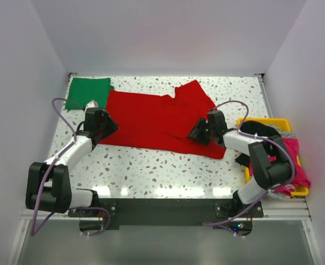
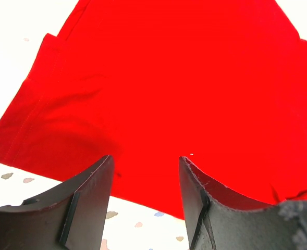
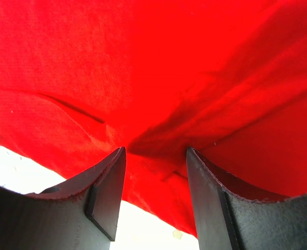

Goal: Fold and stack the t-shirts
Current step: Fold the tshirt

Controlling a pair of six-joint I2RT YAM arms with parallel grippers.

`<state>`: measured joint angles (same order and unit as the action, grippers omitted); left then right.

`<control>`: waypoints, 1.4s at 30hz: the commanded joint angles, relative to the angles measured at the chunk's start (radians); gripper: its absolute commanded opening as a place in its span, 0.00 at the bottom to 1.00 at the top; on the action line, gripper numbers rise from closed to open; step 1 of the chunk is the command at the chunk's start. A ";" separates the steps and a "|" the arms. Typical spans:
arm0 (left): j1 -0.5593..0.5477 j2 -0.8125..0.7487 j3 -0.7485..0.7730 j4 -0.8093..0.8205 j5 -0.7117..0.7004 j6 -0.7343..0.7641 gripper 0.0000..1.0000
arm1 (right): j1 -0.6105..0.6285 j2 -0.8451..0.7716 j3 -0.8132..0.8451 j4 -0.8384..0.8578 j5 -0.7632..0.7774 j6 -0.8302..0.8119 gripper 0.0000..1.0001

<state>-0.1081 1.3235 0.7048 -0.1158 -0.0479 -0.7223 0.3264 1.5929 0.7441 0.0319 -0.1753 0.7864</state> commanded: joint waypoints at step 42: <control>-0.004 -0.049 0.024 -0.025 0.002 0.047 0.59 | 0.046 0.060 0.405 -0.332 0.286 -0.219 0.52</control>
<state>-0.1081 1.3090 0.7048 -0.1459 -0.0467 -0.7090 0.3672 1.7439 1.2140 -0.2466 -0.0109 0.6273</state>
